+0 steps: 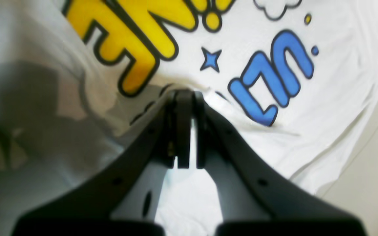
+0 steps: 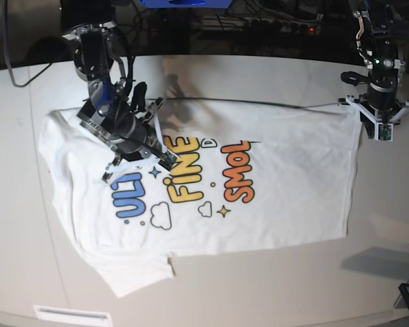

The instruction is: Fold the T-shirt properly

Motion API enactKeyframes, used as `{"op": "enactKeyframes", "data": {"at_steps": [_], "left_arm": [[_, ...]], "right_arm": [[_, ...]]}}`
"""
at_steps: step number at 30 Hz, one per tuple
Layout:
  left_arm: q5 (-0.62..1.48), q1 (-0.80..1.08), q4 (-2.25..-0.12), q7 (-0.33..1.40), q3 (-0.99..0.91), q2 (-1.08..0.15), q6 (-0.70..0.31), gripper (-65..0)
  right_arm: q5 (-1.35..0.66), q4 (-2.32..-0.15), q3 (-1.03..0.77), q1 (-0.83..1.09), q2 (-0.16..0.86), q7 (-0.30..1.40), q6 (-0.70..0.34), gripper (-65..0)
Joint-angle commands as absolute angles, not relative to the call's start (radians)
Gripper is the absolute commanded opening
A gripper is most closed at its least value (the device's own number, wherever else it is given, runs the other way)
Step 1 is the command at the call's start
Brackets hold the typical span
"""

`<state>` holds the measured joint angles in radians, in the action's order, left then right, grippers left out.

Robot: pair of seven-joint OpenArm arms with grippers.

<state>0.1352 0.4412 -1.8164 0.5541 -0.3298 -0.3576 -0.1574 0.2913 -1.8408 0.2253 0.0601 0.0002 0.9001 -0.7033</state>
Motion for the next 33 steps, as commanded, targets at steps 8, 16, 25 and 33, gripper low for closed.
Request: {"op": "enactKeyframes", "data": {"at_steps": [8, 16, 25, 33], "left_arm": [[0.134, 0.444, -1.83, 0.535, -0.341, -0.374, -0.148, -52.9], [0.134, 0.44, -1.83, 0.533, -0.334, -0.374, -0.148, -52.9], [0.134, 0.435, -1.833, 0.53, -0.314, -0.352, -0.163, -53.7], [0.122, 0.407, -1.827, 0.535, -0.275, -0.308, -0.262, -65.0]], "right_arm": [[0.286, -1.857, 0.231, 0.008, 0.028, 0.889, -0.698, -41.8], [0.286, -1.896, 0.082, 0.002, 0.038, 0.877, -0.698, -30.5], [0.286, -1.96, -0.159, 0.068, 0.042, 0.883, -0.698, -50.8], [0.283, -1.946, -0.17, 0.166, 0.015, 0.874, -0.698, -64.6]]}}
